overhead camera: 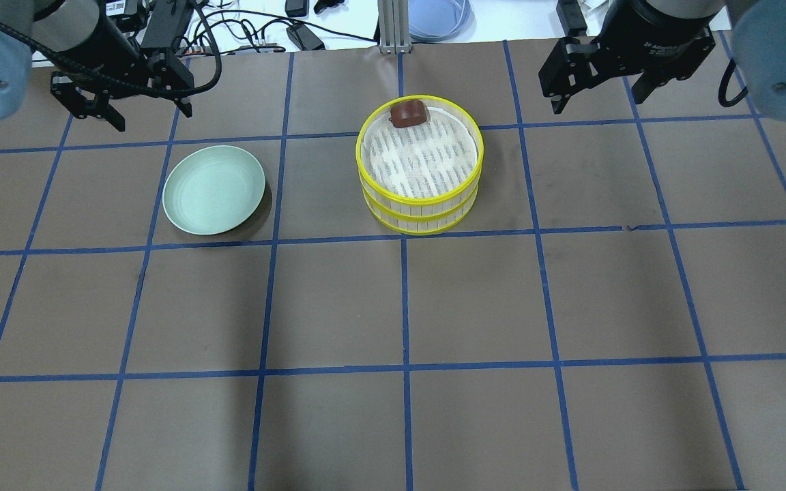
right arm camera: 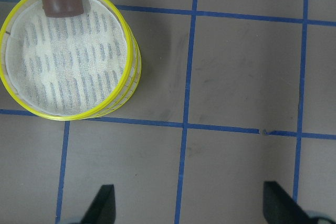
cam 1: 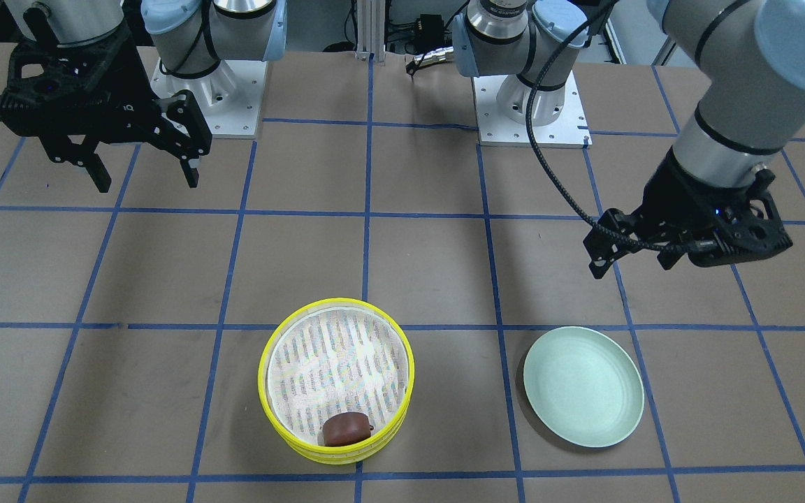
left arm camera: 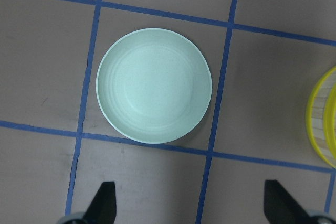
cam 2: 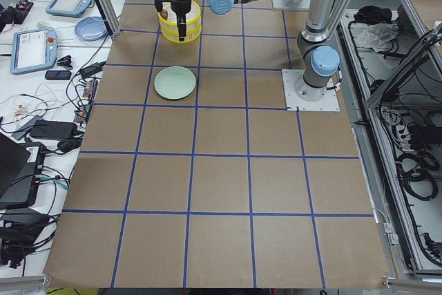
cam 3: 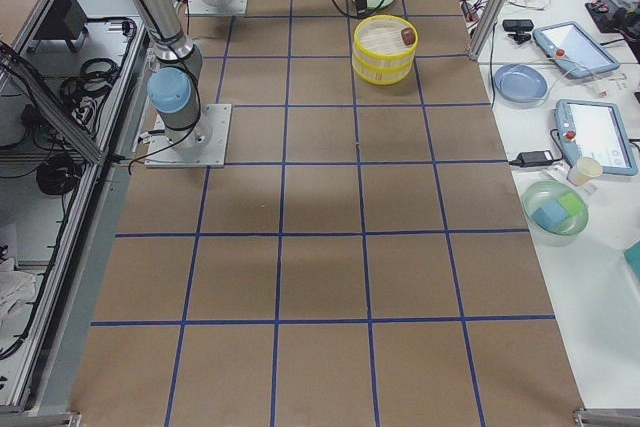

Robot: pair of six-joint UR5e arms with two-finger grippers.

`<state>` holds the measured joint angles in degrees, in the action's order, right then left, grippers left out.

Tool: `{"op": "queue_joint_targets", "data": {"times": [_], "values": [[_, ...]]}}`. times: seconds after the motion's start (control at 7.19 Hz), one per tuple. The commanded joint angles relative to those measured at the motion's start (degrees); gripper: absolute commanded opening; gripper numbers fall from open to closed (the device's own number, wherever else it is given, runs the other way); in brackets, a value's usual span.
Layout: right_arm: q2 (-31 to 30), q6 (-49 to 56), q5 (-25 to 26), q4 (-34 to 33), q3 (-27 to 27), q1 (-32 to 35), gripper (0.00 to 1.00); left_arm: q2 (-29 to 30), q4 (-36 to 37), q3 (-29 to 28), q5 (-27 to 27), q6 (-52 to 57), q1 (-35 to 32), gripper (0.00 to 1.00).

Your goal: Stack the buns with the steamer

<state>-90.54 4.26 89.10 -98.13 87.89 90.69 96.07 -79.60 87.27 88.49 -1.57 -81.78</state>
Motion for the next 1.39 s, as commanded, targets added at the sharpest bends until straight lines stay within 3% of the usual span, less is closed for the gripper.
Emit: {"op": "queue_joint_targets", "data": {"times": [0.0, 0.28, 0.56, 1.25], "values": [[0.0, 0.8, 0.3, 0.5, 0.0, -0.1, 1.0, -5.2, -4.0, 0.3, -0.2, 0.2, -0.3, 1.0], [0.1, 0.9, 0.6, 0.3, 0.2, -0.1, 1.0, -6.2, -4.6, 1.0, -1.4, 0.1, -0.4, 1.0], [0.0, 1.1, 4.2, -0.2, 0.2, -0.2, 1.0, -7.0, -6.9, 1.1, -1.4, 0.0, -0.3, 1.0], [0.0, 0.7, 3.2, -0.6, 0.2, 0.1, 1.0, -7.4, -7.2, 1.7, -1.3, 0.0, -0.4, 1.0]]}}
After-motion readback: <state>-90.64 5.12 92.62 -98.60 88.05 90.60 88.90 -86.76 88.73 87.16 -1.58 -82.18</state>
